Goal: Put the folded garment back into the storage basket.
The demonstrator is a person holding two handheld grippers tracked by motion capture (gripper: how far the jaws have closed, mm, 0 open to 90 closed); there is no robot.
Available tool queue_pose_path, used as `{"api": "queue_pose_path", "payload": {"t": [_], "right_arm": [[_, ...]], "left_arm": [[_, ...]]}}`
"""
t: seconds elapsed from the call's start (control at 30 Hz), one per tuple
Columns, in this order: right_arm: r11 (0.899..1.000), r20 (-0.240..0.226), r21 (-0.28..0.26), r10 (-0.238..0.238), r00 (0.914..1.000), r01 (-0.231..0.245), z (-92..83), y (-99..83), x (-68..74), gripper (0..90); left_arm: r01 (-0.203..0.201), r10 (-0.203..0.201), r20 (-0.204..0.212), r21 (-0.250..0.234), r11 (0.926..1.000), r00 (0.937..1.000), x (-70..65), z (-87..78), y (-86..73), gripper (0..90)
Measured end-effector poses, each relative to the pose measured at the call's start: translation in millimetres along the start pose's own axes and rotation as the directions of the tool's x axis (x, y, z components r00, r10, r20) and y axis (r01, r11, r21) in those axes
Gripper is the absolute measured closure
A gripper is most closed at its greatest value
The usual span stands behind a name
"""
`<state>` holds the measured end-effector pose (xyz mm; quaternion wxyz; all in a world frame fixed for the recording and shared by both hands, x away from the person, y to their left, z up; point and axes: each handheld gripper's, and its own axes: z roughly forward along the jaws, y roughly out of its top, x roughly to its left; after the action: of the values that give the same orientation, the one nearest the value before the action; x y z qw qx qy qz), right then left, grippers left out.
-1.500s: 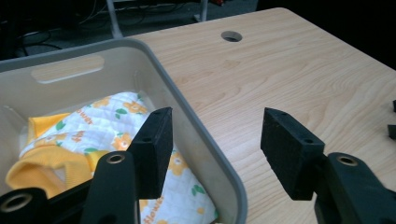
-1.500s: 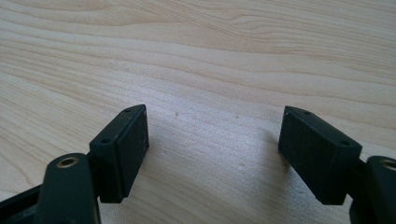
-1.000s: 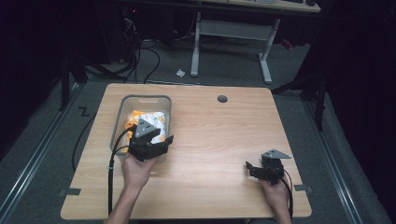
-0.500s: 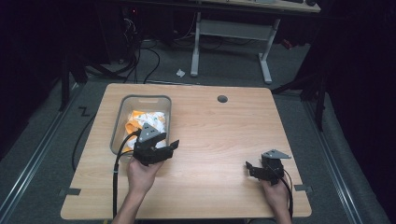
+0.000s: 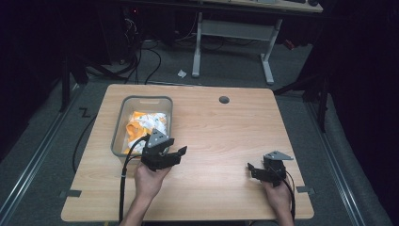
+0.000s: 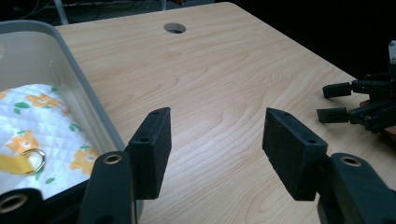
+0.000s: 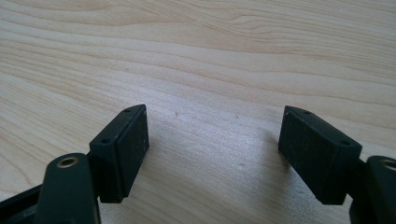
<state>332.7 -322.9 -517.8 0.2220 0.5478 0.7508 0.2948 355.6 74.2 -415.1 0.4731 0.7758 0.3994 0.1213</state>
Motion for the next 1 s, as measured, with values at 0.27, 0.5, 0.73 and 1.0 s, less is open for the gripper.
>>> {"api": "queue_pose_path", "payload": {"t": [0.27, 0.5, 0.73, 1.0], "right_arm": [[1.000, 0.001, 0.000, 0.000, 1.0000, 0.000, 0.0, 0.0, 0.0, 24.5], [1.000, 0.001, 0.000, 0.000, 1.0000, 0.000, 0.0, 0.0, 0.0, 24.5], [1.000, 0.000, 0.000, 0.000, 1.0000, 0.000, 0.0, 0.0, 0.0, 24.5], [1.000, 0.001, 0.000, -0.001, 1.0000, 0.001, -0.1, 0.0, 0.0, 24.5]], "left_arm": [[0.015, -0.014, 0.035, -0.005, 0.9999, 0.9993, -5.8, 9.5, -3.0, 42.5], [0.018, -0.019, 0.053, 0.014, 0.9997, 0.9984, -9.8, 18.7, -7.4, 42.5], [0.020, -0.023, 0.073, 0.044, 0.9988, 0.9970, -11.4, 29.8, -12.1, 42.5], [0.023, -0.030, 0.085, 0.082, 0.9964, 0.9959, -12.5, 41.8, -18.9, 42.4]]}}
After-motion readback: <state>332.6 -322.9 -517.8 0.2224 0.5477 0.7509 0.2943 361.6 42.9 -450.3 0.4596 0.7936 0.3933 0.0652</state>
